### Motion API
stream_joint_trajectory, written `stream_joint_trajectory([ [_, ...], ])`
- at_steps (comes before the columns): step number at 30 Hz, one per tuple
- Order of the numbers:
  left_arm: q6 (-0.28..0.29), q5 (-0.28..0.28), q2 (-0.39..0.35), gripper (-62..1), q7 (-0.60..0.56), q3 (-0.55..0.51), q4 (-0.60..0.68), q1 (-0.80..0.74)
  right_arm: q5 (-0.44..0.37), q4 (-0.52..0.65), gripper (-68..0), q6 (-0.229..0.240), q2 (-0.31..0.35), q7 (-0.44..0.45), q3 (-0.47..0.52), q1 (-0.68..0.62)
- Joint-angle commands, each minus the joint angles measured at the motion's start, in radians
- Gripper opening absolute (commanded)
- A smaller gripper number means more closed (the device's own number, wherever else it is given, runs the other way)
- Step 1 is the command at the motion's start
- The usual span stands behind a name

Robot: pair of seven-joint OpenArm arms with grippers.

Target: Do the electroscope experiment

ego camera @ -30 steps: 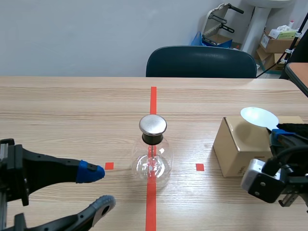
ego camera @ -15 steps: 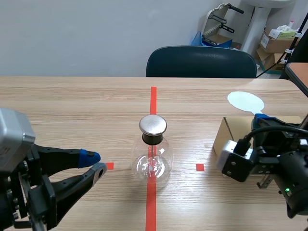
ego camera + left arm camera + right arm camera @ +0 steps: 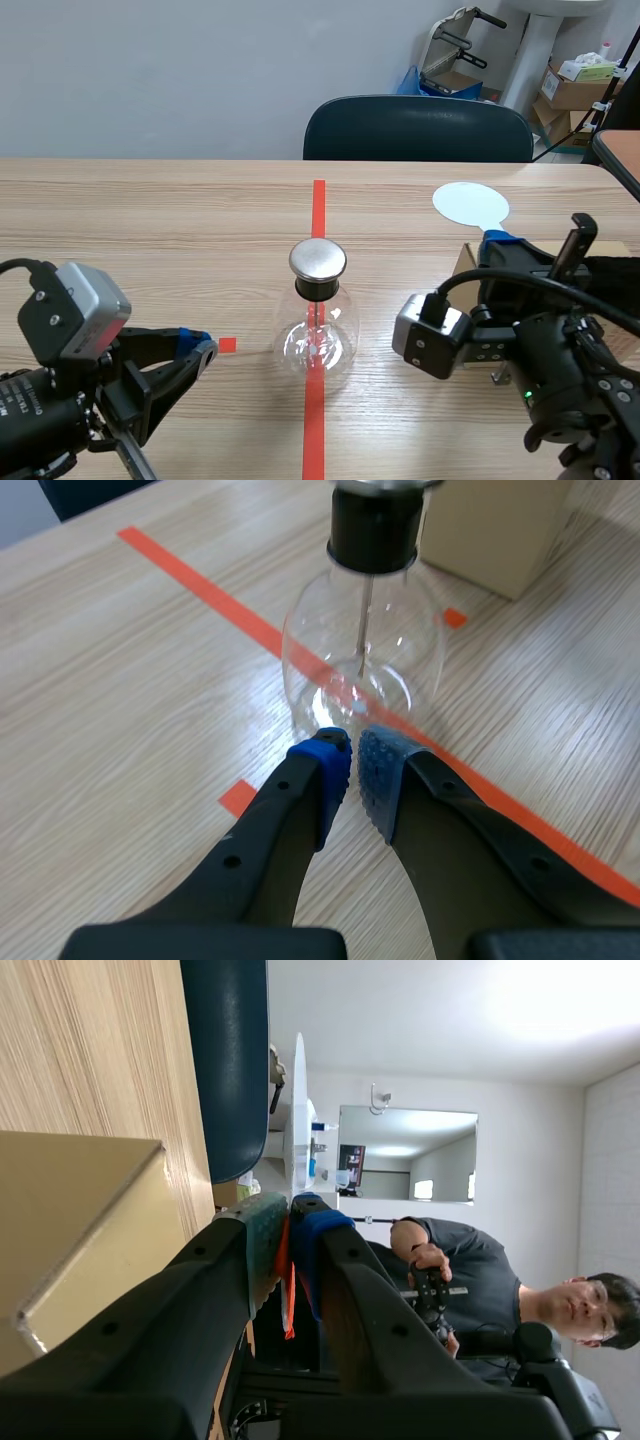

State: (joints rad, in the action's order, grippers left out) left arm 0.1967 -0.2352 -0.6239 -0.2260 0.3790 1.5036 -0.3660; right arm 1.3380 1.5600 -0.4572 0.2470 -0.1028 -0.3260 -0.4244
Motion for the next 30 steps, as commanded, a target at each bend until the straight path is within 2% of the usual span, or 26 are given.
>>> stream_joint_trajectory([
  [1,-0.002,-0.007,-0.008,-55.6,-0.029,0.008,0.002,0.011,0.017,0.021,-66.7,-0.018,0.016,-0.025,-0.006,0.012],
  [9,-0.016,-0.007,-0.014,-55.6,-0.092,0.102,-0.108,0.099,0.076,0.021,-66.7,-0.018,0.031,-0.152,-0.106,0.026],
  [20,-0.056,-0.010,0.003,-55.6,-0.100,0.257,-0.237,0.257,0.114,0.021,-66.7,-0.018,0.066,-0.345,-0.242,0.040],
  [30,-0.061,-0.015,0.031,-55.6,-0.127,0.336,-0.311,0.334,0.123,0.021,-66.7,-0.022,0.065,-0.389,-0.279,0.042],
])
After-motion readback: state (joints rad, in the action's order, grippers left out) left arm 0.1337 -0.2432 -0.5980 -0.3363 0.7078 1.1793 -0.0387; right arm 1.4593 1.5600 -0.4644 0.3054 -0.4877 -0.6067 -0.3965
